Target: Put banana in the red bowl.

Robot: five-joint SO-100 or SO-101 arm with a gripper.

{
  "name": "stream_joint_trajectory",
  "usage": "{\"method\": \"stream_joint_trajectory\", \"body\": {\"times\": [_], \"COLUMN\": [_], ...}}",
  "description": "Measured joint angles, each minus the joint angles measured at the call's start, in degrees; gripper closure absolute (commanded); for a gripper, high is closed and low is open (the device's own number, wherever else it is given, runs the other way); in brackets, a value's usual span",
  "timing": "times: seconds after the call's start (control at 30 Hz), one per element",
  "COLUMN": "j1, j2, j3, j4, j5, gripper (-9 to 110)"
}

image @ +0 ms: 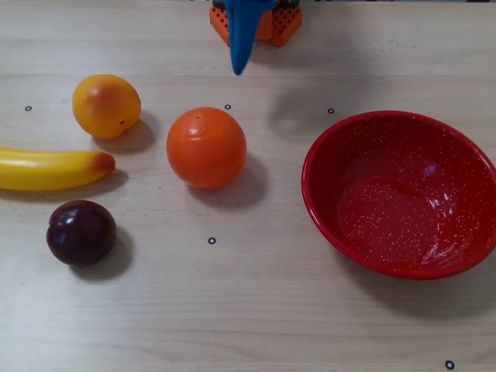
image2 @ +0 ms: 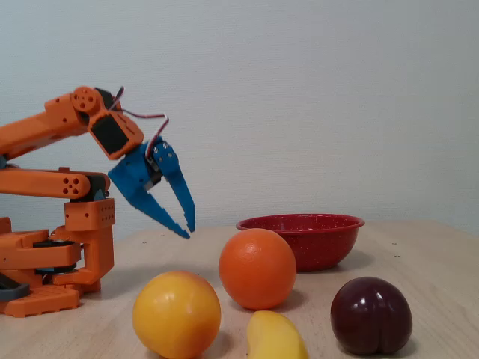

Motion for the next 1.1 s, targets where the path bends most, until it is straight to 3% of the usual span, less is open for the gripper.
{"method": "stream_joint_trajectory", "body": {"times": [0.73, 1.1], "j1": [11.6, 21.0], "j2": [-30.3, -51.4], "j3": [-33.5, -56.9], "j4": [2.9, 13.0], "j5": [-4.7, -4.4], "gripper": [101, 93]}}
